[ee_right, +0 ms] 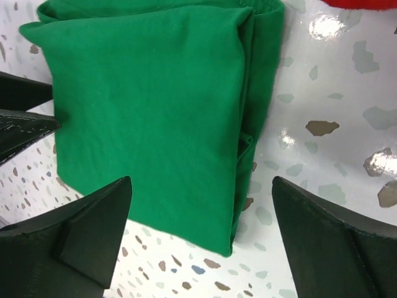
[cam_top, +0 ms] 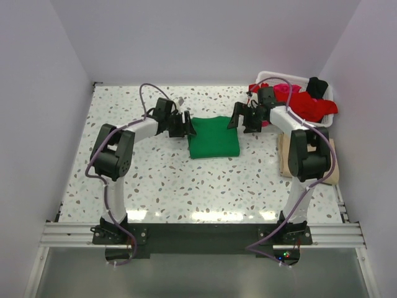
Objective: Fold and stack the t-shirts
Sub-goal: Neatly place the folded tshirt to the corner
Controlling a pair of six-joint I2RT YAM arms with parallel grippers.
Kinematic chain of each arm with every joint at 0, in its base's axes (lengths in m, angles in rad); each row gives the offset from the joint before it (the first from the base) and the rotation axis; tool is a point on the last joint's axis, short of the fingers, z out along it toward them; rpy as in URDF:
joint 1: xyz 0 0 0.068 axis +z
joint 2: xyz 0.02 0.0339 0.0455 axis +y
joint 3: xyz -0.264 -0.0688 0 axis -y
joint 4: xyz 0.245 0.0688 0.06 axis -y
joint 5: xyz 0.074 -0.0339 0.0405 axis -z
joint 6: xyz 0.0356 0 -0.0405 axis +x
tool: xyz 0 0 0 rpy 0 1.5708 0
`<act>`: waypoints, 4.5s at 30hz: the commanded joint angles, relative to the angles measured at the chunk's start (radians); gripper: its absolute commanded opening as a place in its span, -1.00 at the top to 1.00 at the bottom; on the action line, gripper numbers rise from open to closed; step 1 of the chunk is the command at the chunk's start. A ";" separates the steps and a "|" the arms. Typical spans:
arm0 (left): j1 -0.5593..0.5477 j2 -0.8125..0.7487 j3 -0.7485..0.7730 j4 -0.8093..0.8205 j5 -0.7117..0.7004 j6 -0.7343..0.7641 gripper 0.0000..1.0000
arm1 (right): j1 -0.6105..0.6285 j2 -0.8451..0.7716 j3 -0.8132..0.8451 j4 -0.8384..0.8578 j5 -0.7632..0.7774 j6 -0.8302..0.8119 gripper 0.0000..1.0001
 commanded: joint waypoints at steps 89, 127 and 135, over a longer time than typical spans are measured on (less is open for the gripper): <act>0.137 -0.057 0.010 -0.098 0.176 0.127 0.08 | 0.360 0.078 0.231 -0.618 0.983 -0.005 1.00; 0.154 -0.051 -0.033 -0.039 0.236 0.081 0.09 | 0.143 -0.350 0.177 -0.758 1.025 -0.117 1.00; 0.154 -0.054 -0.039 -0.032 0.243 0.075 0.09 | 0.073 -0.397 0.187 -0.755 1.023 -0.146 1.00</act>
